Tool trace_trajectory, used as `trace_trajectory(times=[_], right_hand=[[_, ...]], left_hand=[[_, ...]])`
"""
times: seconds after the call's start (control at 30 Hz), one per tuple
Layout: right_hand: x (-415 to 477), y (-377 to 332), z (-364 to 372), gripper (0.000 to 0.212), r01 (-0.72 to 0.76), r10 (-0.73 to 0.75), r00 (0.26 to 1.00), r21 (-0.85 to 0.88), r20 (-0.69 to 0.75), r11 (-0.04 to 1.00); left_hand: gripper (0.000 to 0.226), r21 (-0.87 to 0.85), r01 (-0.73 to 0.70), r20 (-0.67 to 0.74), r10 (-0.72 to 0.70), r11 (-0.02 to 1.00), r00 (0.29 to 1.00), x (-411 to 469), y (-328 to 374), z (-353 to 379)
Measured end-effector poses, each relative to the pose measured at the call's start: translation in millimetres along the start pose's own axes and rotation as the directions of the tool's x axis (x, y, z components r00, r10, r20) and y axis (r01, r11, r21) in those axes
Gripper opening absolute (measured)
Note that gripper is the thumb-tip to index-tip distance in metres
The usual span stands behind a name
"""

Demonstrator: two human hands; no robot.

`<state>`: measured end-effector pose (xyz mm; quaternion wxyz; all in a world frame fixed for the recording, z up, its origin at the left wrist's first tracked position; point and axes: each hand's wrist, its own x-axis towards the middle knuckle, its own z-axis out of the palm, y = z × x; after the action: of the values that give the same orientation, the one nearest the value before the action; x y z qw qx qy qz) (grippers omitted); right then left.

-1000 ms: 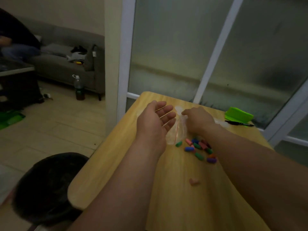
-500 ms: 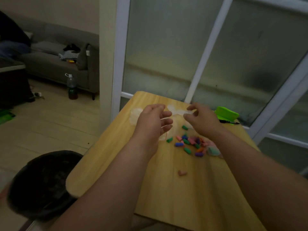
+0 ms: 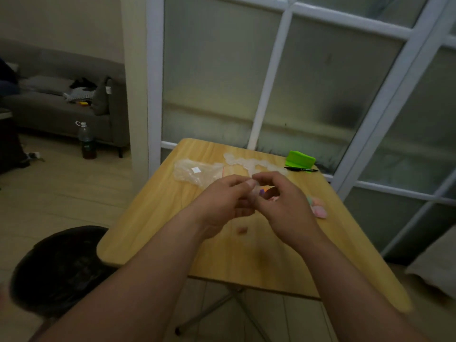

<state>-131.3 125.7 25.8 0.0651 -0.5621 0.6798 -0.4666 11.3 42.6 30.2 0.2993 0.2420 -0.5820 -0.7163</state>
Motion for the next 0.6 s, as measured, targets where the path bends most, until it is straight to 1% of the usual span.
trace_trajectory(times=[0.13, 0.2, 0.27, 0.33, 0.37, 0.47, 0.6], right_hand=[[-12, 1, -4, 0.035, -0.027, 0.025, 0.999, 0.055, 0.038, 0.998], [-12, 3, -5, 0.035, -0.112, 0.102, 0.992, 0.149, 0.072, 0.982], [-9, 5, -5, 0.029, -0.241, 0.231, 0.971, 0.261, 0.068, 0.935], [-6, 6, -8, 0.016, -0.339, 0.33, 0.94, 0.379, 0.09, 0.861], [-6, 7, -9, 0.014, -0.36, 0.345, 0.932, 0.408, 0.113, 0.839], [-6, 13, -12, 0.018, -0.407, 0.379, 0.913, 0.431, 0.152, 0.806], [-5, 20, -13, 0.016, -0.475, 0.431, 0.878, 0.491, 0.209, 0.73]], left_hand=[[0.028, -0.035, 0.003, 0.078, -0.001, 0.999, 0.997, -8, -3, 0], [0.028, -0.029, 0.0, 0.059, 0.002, 1.0, 0.998, -10, -5, 0], [0.028, 0.007, -0.017, 0.028, 0.017, 1.0, 0.999, -11, -5, 0], [0.027, 0.069, -0.042, 0.028, 0.04, 0.997, 0.999, -10, -5, 0], [0.026, 0.099, -0.051, 0.033, 0.048, 0.994, 0.998, -10, -6, 0], [0.024, 0.165, -0.056, 0.043, 0.05, 0.985, 0.998, -6, -8, 2], [0.026, 0.167, -0.06, 0.078, 0.048, 0.984, 0.996, -4, -9, 5]])
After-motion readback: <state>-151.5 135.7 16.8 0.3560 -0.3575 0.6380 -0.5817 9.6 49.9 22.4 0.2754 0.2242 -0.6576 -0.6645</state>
